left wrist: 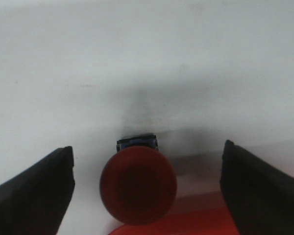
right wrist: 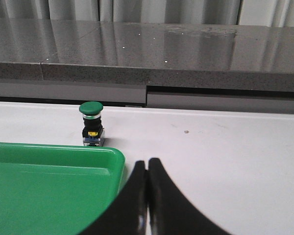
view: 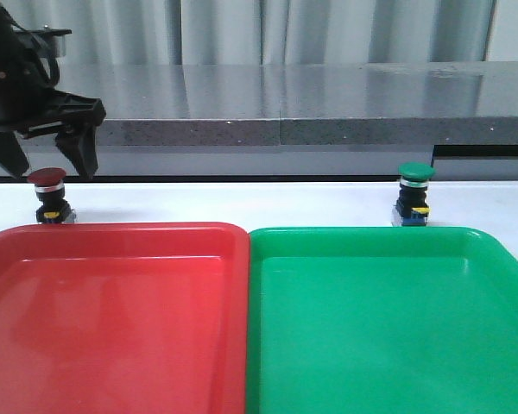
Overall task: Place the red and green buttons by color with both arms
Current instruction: 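Lower the left gripper over the red-capped button and close on it, then lift the red-capped button with the left gripper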
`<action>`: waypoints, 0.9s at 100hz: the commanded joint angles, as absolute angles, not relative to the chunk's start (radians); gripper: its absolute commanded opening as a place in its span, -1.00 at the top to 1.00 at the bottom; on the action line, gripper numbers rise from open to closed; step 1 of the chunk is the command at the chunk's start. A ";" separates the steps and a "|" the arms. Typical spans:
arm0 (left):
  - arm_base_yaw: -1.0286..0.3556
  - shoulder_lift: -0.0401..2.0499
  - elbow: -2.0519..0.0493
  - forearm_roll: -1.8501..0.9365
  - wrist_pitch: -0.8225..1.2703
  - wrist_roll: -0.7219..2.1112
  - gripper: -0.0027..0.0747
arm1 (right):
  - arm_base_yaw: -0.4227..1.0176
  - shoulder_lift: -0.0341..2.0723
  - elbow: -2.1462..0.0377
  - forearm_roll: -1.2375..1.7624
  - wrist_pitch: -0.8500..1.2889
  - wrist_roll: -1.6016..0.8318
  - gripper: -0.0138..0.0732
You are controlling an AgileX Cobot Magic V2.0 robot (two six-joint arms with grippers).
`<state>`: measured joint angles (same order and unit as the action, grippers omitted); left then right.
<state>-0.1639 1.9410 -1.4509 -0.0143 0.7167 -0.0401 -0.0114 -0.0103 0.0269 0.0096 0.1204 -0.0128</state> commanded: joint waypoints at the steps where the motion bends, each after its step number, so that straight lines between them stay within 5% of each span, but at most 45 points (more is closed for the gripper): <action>1: -0.169 1.900 -1.485 -0.015 0.675 -0.041 -0.50 | -0.021 -0.032 0.013 0.008 0.037 -0.013 0.93; 60: -0.169 1.910 -1.485 -0.015 0.671 -0.041 0.50 | -0.021 -0.032 0.013 0.008 0.037 -0.013 0.93; 90: -0.169 1.764 -1.485 -0.063 0.695 -0.045 0.55 | -0.021 -0.032 0.013 0.008 0.037 -0.013 0.93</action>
